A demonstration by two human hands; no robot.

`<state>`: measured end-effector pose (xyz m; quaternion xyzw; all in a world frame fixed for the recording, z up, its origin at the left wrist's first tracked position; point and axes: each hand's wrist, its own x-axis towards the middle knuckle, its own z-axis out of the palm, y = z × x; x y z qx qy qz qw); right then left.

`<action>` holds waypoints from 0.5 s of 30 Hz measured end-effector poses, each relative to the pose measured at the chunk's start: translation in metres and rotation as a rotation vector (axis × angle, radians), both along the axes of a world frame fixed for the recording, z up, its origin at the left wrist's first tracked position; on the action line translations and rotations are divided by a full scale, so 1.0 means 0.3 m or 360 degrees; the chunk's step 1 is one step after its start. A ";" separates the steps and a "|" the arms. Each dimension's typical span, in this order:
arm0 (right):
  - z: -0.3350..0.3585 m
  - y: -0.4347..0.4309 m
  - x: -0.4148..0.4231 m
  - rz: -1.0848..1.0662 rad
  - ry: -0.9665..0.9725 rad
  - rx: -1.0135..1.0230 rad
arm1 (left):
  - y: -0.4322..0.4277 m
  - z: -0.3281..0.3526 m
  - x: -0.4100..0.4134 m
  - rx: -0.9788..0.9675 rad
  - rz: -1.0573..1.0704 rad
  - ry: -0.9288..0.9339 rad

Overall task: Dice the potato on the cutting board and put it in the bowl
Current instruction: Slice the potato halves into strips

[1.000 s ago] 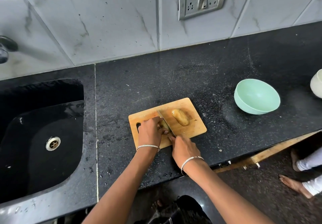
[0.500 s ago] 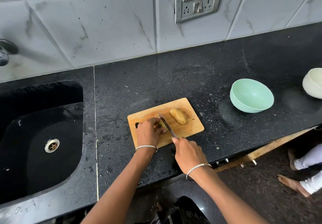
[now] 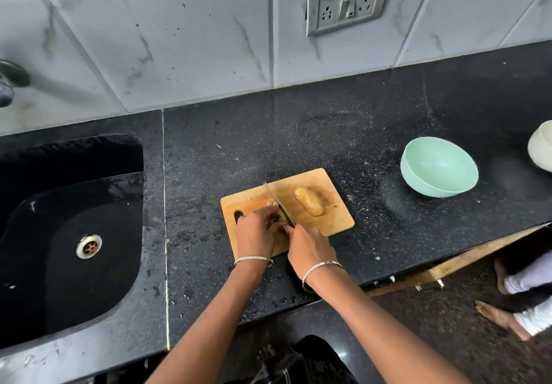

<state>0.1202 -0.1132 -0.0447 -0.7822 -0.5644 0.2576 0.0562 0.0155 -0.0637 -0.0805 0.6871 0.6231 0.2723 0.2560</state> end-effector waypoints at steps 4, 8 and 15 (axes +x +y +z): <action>-0.017 0.006 -0.002 0.0004 -0.0036 0.0005 | 0.001 0.004 0.003 0.0030 -0.0002 0.0032; -0.031 -0.053 0.011 0.0040 -0.0098 -0.0020 | 0.004 -0.005 0.001 0.0013 0.0009 -0.0030; -0.050 -0.053 -0.006 0.0036 -0.0207 -0.0026 | 0.004 -0.031 0.000 0.0015 0.0048 -0.0124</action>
